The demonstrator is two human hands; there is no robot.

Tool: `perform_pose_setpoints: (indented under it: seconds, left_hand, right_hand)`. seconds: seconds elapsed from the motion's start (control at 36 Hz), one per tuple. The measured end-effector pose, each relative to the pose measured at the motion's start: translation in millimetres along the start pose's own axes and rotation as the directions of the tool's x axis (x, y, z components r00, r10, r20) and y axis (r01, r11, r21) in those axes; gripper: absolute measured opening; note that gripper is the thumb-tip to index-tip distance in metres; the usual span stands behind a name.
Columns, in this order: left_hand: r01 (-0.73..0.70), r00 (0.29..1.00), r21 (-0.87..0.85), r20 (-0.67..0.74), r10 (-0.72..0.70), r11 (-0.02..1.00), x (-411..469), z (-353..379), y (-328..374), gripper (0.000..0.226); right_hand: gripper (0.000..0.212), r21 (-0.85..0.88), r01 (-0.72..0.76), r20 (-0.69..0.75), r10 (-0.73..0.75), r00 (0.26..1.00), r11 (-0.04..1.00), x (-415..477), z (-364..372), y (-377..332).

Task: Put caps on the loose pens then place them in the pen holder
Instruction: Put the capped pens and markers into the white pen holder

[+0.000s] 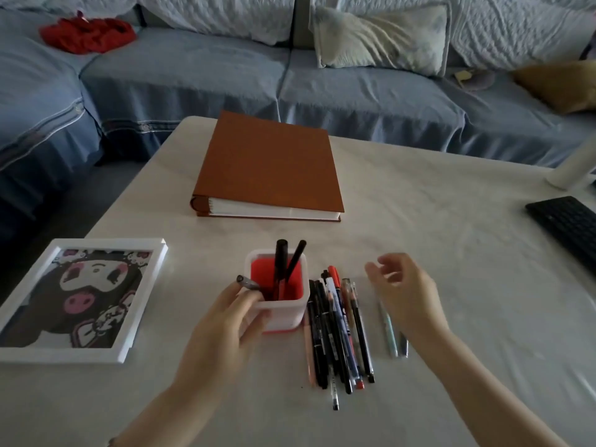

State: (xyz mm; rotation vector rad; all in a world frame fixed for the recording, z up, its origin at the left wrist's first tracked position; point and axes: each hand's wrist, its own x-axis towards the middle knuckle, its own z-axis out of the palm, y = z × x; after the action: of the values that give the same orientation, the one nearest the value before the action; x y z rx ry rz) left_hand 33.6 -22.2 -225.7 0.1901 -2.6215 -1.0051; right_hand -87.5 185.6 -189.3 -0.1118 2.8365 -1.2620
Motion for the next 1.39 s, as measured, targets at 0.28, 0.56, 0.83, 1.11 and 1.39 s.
perform_pose_setpoints:
  seconds: [0.28,0.56,0.83,1.11,1.39]
  left_hand:
    - [-0.031,0.999,0.045,-0.041,0.033,0.999,2.5,3.2,1.7,0.023]
    - [0.004,1.000,0.038,0.000,-0.004,0.999,3.3,0.6,2.3,0.019]
    - [0.058,0.998,0.008,0.016,-0.058,0.998,1.7,2.4,3.0,0.039]
    - [0.045,0.998,0.049,0.034,-0.046,0.998,2.8,-2.3,7.6,0.019]
    - [0.027,0.999,-0.020,0.032,-0.027,0.999,4.6,-3.7,6.1,0.026]
  right_hand:
    - [0.068,-0.431,-0.225,0.139,0.311,0.940,0.874,17.2,7.8,55.1]
    - [0.006,-0.145,-0.158,0.221,0.188,0.957,0.977,17.1,15.0,22.7]
    - [0.010,0.458,0.243,-0.010,-0.268,0.963,0.855,-14.1,-13.3,-88.7]
    - [0.015,0.090,0.242,0.072,-0.248,0.966,0.966,-15.1,52.6,-80.1]
    - [0.022,0.047,0.160,0.071,-0.163,0.984,0.986,-13.1,12.9,-36.7]
